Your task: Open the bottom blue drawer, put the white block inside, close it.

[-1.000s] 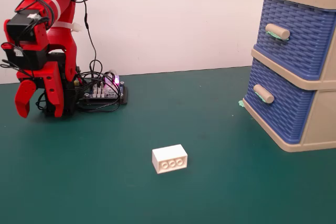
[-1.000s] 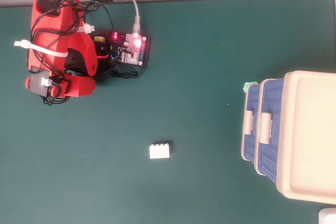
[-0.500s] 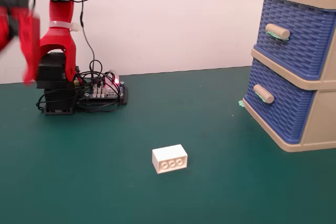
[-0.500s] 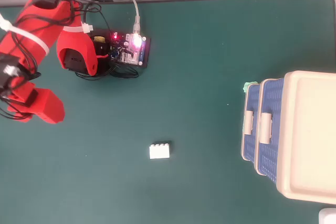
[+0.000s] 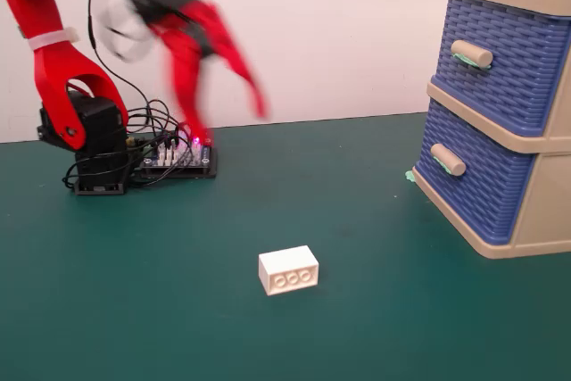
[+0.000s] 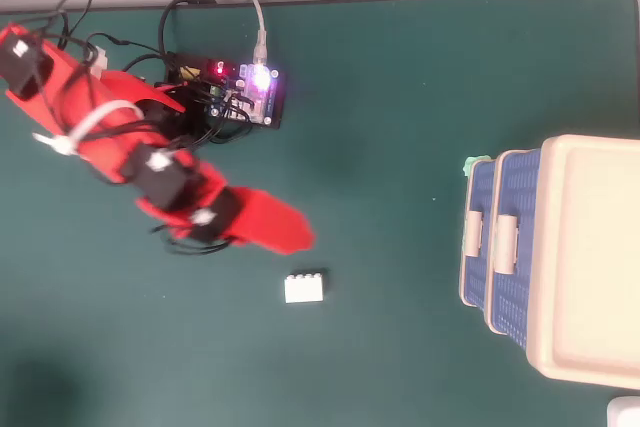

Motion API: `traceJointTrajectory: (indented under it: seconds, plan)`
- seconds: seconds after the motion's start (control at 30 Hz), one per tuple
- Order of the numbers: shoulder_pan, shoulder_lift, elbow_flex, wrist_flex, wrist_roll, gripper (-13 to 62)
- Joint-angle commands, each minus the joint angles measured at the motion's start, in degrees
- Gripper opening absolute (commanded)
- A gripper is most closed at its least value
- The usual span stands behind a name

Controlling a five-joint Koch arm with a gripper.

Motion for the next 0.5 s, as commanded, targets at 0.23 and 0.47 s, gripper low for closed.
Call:
traceJointTrajectory:
  seconds: [0.23, 0.47]
  plan:
    - [-12.4, -14.0, 25.0, -82.2, 12.5, 33.8]
    - [-16.7, -39.2, 25.2, -127.2, 12.7, 33.9]
